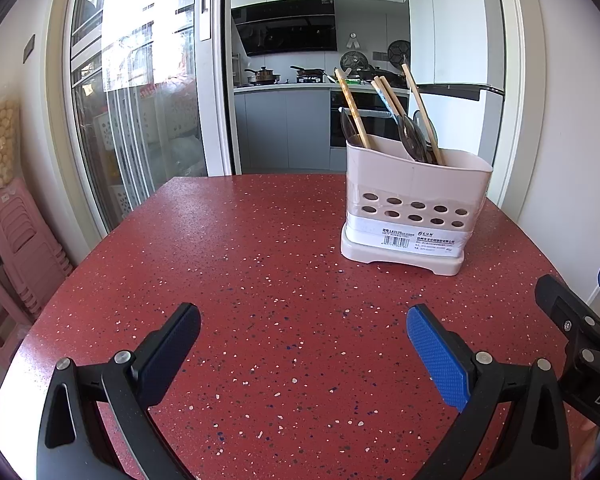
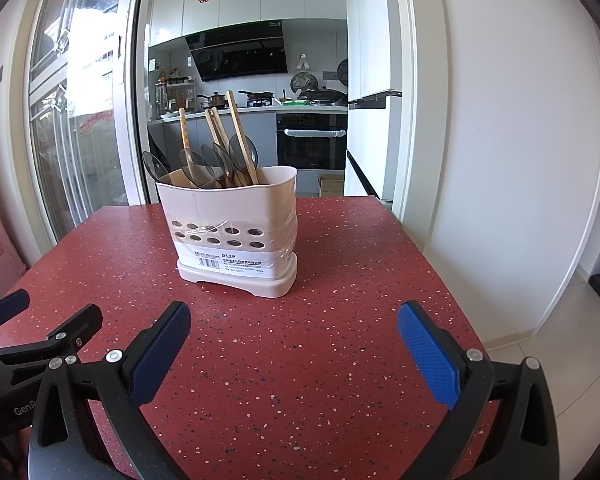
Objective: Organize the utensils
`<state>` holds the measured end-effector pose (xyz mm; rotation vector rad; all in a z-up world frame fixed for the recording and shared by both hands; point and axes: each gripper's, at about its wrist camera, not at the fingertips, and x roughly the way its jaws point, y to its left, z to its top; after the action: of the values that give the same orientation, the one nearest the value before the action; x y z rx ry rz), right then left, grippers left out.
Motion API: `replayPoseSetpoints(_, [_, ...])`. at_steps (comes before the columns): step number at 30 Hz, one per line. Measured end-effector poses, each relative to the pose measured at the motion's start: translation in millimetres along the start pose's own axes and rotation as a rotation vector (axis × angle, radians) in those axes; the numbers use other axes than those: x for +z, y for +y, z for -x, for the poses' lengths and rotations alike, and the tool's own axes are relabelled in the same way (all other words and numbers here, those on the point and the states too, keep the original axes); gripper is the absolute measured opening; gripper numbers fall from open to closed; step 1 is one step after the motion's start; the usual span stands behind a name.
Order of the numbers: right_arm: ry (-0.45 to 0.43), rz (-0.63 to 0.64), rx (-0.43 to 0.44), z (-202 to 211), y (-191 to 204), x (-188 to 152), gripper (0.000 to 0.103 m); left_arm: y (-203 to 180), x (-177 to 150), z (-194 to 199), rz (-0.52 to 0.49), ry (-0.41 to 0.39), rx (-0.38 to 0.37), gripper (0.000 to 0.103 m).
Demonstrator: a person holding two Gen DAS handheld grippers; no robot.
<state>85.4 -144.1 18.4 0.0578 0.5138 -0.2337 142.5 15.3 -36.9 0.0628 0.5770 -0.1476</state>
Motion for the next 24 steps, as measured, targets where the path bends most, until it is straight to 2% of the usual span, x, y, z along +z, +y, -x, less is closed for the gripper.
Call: replayPoseSetpoints(24, [-0.002, 0.002, 0.002, 0.3, 0.3, 0.3, 0.103, 1.4, 0.7, -3.4, 0.007, 0.021, 0.0, 0.103])
